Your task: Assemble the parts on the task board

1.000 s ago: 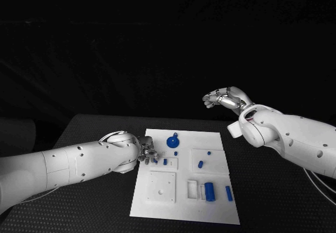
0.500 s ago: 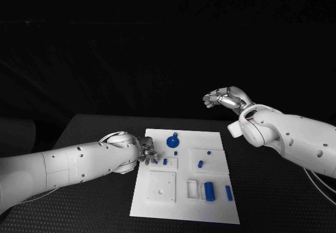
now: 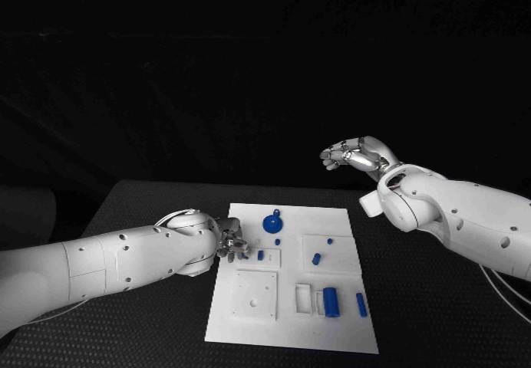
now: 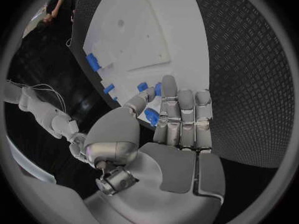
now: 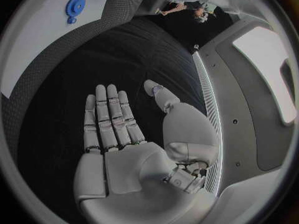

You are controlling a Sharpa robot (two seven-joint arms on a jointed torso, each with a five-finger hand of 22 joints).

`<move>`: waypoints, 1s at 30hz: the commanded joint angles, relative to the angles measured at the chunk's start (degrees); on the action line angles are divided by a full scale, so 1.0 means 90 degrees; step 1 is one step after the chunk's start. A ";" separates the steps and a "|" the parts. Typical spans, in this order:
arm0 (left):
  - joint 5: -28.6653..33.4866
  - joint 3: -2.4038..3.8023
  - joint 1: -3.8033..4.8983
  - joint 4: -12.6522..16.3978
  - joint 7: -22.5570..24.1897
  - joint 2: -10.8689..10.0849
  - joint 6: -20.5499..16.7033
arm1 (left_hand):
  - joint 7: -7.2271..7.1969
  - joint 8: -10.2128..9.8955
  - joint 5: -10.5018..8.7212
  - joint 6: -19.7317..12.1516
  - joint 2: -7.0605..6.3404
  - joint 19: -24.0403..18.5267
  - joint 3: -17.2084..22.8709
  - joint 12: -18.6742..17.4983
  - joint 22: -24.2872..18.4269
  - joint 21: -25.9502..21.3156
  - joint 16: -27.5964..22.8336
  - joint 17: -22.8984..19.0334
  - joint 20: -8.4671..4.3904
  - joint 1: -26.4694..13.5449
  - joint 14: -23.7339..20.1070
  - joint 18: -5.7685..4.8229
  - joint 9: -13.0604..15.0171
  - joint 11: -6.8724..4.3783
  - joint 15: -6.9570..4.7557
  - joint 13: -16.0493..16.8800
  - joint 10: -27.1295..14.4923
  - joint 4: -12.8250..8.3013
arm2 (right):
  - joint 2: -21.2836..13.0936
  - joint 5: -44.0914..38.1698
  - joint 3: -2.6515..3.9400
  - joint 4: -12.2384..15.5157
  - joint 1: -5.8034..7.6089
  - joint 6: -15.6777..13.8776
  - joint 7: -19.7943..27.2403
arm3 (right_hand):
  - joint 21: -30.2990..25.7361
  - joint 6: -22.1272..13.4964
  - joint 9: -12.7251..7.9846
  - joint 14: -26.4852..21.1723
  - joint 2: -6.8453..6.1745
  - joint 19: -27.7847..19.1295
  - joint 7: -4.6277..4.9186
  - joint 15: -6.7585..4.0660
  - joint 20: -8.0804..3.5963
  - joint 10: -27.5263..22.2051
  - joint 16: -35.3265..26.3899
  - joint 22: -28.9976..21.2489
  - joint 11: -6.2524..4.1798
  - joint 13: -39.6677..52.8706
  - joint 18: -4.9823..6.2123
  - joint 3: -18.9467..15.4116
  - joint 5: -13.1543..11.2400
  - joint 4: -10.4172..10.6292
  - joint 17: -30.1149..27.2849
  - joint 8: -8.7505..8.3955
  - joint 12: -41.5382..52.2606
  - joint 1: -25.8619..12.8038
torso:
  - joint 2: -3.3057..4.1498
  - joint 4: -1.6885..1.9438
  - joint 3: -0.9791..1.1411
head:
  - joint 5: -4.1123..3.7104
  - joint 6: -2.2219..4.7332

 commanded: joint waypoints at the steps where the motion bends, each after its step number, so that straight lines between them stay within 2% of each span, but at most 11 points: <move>1: -0.0052 -0.0029 -0.0046 0.0023 -0.0076 0.0000 0.0198 | -0.0104 0.0027 0.0028 0.0164 0.0092 0.0047 0.0105 -0.0038 0.0127 0.0028 0.0044 0.0010 -0.0559 0.0005 0.0020 0.0103 0.0000 -0.0106 -0.0014 0.0006 0.0071 -0.0125 | 0.0002 -0.0004 0.0003 0.0008 -0.0002 0.0055 0.0044 | -0.0023 -0.0003 -0.0007 0.0018 -0.0031 -0.0032 0.0030 0.0017 0.0003 0.0048 -0.0020 0.0010 -0.0005 -0.0004 0.0043 0.0000 0.0027 0.0029 -0.0010 0.0028 -0.0035 0.0008 | 0.0000 0.0002 -0.0001 | 0.0003 0.0000; 13: -0.0049 -0.0029 -0.0048 -0.0109 -0.0090 0.0102 0.0281 | -0.0104 0.0029 0.0035 0.0167 0.0090 0.0049 0.0104 -0.0042 0.0127 0.0030 0.0044 0.0011 -0.0559 -0.0003 0.0024 0.0102 -0.0004 -0.0107 -0.0014 0.0008 0.0075 -0.0130 | 0.0008 -0.0004 0.0003 0.0008 -0.0002 0.0057 0.0043 | -0.0025 -0.0004 -0.0009 0.0017 -0.0031 -0.0032 0.0030 0.0018 0.0003 0.0050 -0.0019 0.0013 -0.0005 -0.0004 0.0044 0.0001 0.0027 0.0030 -0.0012 0.0028 -0.0041 0.0010 | 0.0000 -0.0001 0.0003 | 0.0009 0.0010; 24: -0.0100 -0.0029 -0.0072 -0.0297 -0.0124 0.0318 0.0639 | -0.0153 0.0103 0.0009 0.0287 0.0074 0.0109 0.0087 -0.0007 0.0126 0.0070 0.0093 0.0042 -0.0580 -0.0063 0.0113 0.0114 -0.0012 -0.0131 -0.0032 0.0047 0.0209 -0.0107 | 0.0008 -0.0004 0.0003 0.0014 -0.0002 0.0063 0.0044 | -0.0026 -0.0004 -0.0010 0.0016 -0.0028 -0.0033 0.0030 0.0017 0.0003 0.0053 -0.0018 0.0016 -0.0006 -0.0004 0.0045 0.0005 0.0030 0.0028 -0.0015 0.0028 -0.0045 0.0017 | 0.0004 -0.0012 0.0005 | 0.0016 0.0000; 30: -0.0150 -0.0029 -0.0086 -0.0334 -0.0125 0.0330 0.0580 | -0.0157 0.0109 0.0064 0.0294 0.0089 0.0115 0.0099 -0.0013 0.0127 0.0079 0.0097 0.0048 -0.0585 -0.0065 0.0123 0.0119 -0.0021 -0.0138 -0.0037 0.0053 0.0221 -0.0128 | 0.0002 -0.0004 0.0003 0.0022 -0.0002 0.0059 0.0045 | -0.0027 -0.0004 -0.0010 0.0016 -0.0029 -0.0033 0.0030 0.0018 0.0003 0.0054 -0.0018 0.0017 -0.0006 -0.0003 0.0045 0.0005 0.0030 0.0028 -0.0016 0.0029 -0.0047 0.0017 | 0.0000 -0.0002 0.0009 | 0.0006 0.0002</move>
